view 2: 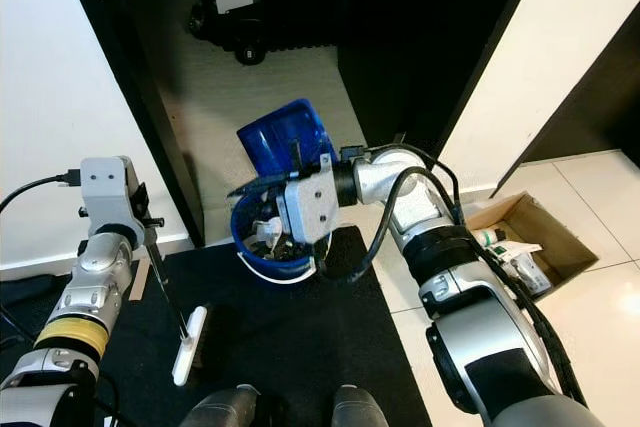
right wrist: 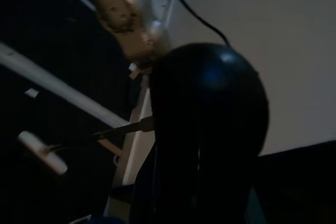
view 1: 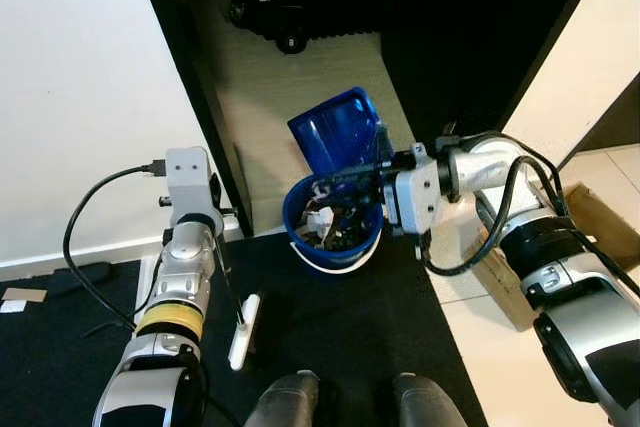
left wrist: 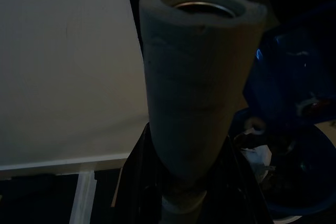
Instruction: Sweep floor
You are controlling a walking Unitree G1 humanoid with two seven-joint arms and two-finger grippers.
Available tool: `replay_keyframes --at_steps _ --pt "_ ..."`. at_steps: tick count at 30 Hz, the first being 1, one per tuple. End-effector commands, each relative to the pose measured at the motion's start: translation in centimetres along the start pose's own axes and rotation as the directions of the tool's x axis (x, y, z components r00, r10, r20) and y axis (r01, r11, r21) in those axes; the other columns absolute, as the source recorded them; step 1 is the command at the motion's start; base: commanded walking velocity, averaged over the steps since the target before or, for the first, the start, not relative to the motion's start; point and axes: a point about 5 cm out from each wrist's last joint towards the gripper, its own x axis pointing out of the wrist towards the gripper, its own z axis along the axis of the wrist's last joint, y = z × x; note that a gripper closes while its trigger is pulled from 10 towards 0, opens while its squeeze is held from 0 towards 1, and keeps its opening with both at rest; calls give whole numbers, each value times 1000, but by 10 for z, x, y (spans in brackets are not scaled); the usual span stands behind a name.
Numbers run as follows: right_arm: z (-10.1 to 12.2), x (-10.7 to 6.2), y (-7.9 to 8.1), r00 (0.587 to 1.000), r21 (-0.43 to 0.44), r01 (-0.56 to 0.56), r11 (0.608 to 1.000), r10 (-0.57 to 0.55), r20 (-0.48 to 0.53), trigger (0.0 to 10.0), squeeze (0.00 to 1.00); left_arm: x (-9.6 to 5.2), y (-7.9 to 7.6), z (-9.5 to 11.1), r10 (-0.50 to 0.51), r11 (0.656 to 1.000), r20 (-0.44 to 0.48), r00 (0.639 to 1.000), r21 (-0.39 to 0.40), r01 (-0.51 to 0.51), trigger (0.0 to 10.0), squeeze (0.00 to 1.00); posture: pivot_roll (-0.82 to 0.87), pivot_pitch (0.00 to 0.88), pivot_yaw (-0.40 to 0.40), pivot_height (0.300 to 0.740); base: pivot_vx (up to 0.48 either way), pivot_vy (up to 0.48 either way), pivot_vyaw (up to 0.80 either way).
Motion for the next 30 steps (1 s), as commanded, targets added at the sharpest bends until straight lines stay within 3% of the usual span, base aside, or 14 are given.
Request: replay_keyframes --at_steps 1,12,16,17,19,20,22,23,24,25,27,30 --pt "11 0 -10 999 -122 -31 992 33 18 10000 0 2 5 6 2 999 23 1000 42 -3 10000 0 9 0 -10 740 0 0 0" --pt "11 1 -5 997 -134 -70 989 74 20 10000 0 3 5 5 -1 999 23 1000 43 0 10000 0 11 0 -10 740 0 0 0" --pt "10 -9 -19 1000 -145 -3 989 2 -6 10000 0 3 5 6 -1 999 25 1000 46 0 10000 0 15 0 -8 740 0 0 0" --pt "9 -19 -37 992 -132 115 985 -120 -27 10000 0 3 6 7 1 999 32 999 49 -3 10000 0 15 0 -8 740 0 0 0" --pt "11 -45 -77 917 -73 393 917 -397 -47 10000 0 4 7 12 5 998 51 999 55 -7 10000 0 22 0 -14 740 0 0 0" --pt "12 -53 -88 879 -47 473 880 -475 -48 10000 0 4 8 13 5 998 56 998 56 -8 10000 0 22 0 -14 740 0 0 0" --pt "12 -56 -92 861 -32 505 862 -506 -47 10000 0 4 8 14 5 998 58 998 56 -8 10000 0 22 0 -14 740 0 0 0" --pt "15 -78 -112 748 84 663 744 -663 -32 10000 0 5 9 22 -4 997 81 997 74 -2 10000 0 29 0 -13 740 0 0 0" --pt "15 -78 -112 748 84 663 744 -663 -32 10000 0 5 9 22 -4 997 81 997 74 -2 10000 0 29 0 -13 740 0 0 0" --pt "15 -88 -117 697 149 713 685 -716 -38 10000 0 6 10 27 -10 997 99 995 83 2 10000 0 30 0 -13 740 0 0 0" --pt "10 -100 -119 643 281 747 602 -762 -77 10000 0 8 11 38 -21 994 129 991 106 8 10000 0 34 0 -8 740 0 0 0" --pt "1 -104 -111 636 462 714 526 -764 -113 10000 0 12 12 50 -44 985 150 988 173 18 10000 0 37 0 -2 740 0 0 0"
